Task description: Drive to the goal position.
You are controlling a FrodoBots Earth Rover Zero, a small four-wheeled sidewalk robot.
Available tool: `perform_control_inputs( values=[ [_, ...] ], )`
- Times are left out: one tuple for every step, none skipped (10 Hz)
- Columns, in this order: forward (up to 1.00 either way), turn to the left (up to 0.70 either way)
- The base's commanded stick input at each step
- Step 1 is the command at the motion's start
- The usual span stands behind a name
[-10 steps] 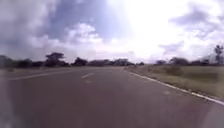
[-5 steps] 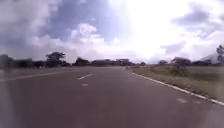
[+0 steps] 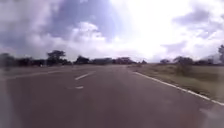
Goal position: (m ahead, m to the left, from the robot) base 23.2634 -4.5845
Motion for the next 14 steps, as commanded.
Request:
perform_control_inputs(
  values=[
    [1.00, 0.00],
    [1.00, 0.00],
    [1.00, 0.00],
    [1.00, 0.00],
    [1.00, 0.00],
    [1.00, 0.00],
    [1.00, 0.00],
    [1.00, 0.00],
    [1.00, 0.00],
    [1.00, 0.00],
    [1.00, 0.00],
    [1.00, 0.00],
    [1.00, 0.00],
    [1.00, 0.00]
  ],
)
